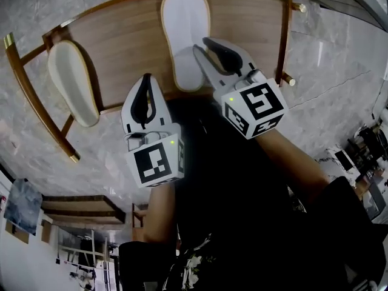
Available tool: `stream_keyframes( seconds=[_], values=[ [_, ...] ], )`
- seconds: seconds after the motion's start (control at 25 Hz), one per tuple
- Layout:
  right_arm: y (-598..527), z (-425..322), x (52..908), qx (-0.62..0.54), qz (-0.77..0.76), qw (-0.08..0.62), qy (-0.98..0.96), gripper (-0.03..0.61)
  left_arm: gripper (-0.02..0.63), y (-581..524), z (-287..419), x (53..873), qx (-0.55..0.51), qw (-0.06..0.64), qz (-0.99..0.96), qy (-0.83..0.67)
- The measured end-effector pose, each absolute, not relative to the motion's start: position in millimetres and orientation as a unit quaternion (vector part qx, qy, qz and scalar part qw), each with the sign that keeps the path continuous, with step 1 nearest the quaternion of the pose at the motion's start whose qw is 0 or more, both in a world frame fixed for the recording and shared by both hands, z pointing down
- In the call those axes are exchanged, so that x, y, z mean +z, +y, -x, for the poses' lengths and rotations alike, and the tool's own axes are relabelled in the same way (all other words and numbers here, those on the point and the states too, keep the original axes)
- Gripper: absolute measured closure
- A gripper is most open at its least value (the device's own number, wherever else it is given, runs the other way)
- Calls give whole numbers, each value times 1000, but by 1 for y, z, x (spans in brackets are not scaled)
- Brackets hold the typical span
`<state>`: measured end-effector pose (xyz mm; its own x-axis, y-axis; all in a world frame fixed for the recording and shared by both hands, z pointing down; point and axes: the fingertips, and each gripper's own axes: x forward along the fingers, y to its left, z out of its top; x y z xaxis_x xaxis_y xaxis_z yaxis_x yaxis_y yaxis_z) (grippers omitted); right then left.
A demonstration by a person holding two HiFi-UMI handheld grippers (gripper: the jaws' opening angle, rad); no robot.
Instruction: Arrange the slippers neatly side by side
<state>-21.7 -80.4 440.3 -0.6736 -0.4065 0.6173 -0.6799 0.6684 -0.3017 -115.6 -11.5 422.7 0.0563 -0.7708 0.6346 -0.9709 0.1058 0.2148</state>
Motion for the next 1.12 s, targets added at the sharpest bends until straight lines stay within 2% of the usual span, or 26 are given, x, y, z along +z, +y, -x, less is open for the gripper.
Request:
stream_keyframes(
  seconds=[0.4,0.64,0.68,0.72,0.96,1.12],
  values=[
    [-59,67,420,210,-230,255,-915,526,609,17,210,435,161,319,-575,-736],
    [-33,99,418,193,-173,272,-927,570,606,26,242,439,181,308,-545,-758],
    [-29,101,418,185,-169,278,-927,573,584,27,245,441,185,307,-543,-759],
    [-25,104,419,180,-163,283,-928,574,529,27,248,442,187,308,-540,-761],
    [-13,113,422,187,-144,289,-928,577,511,33,269,449,212,303,-521,-769],
    [-20,113,420,178,-153,285,-929,578,460,41,287,457,230,313,-507,-769]
  ],
)
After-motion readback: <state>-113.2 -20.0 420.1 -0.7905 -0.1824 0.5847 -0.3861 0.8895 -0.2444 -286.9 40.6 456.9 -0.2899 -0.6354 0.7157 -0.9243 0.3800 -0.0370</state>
